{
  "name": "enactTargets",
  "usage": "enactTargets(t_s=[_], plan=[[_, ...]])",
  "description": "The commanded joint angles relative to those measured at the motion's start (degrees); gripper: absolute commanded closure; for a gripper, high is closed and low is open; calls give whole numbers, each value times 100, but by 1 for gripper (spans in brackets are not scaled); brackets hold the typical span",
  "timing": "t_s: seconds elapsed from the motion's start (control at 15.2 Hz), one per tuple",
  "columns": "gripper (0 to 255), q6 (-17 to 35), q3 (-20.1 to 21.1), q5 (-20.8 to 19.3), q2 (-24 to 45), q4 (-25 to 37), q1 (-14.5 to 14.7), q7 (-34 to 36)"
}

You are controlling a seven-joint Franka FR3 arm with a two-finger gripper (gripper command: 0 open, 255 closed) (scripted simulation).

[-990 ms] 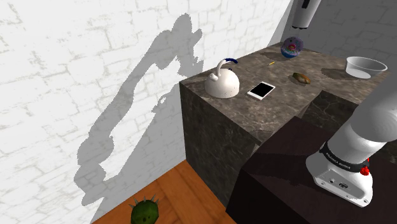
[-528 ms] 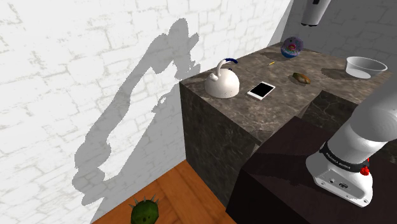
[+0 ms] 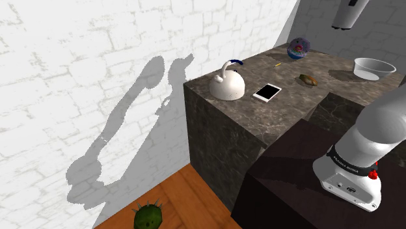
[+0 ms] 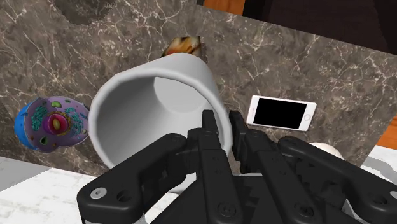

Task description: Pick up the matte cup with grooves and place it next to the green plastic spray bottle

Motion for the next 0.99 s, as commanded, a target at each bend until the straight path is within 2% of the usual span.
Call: enactTargets(t_s=[0.0,0.46,0.92], plan=[[255,-11,-66,-144,-269,-204,-100,-155],[255,-172,-347,-600,-1038,-616,-459,-757],[255,-370,-768,-1021,-1562,-697,-781,-1505]])
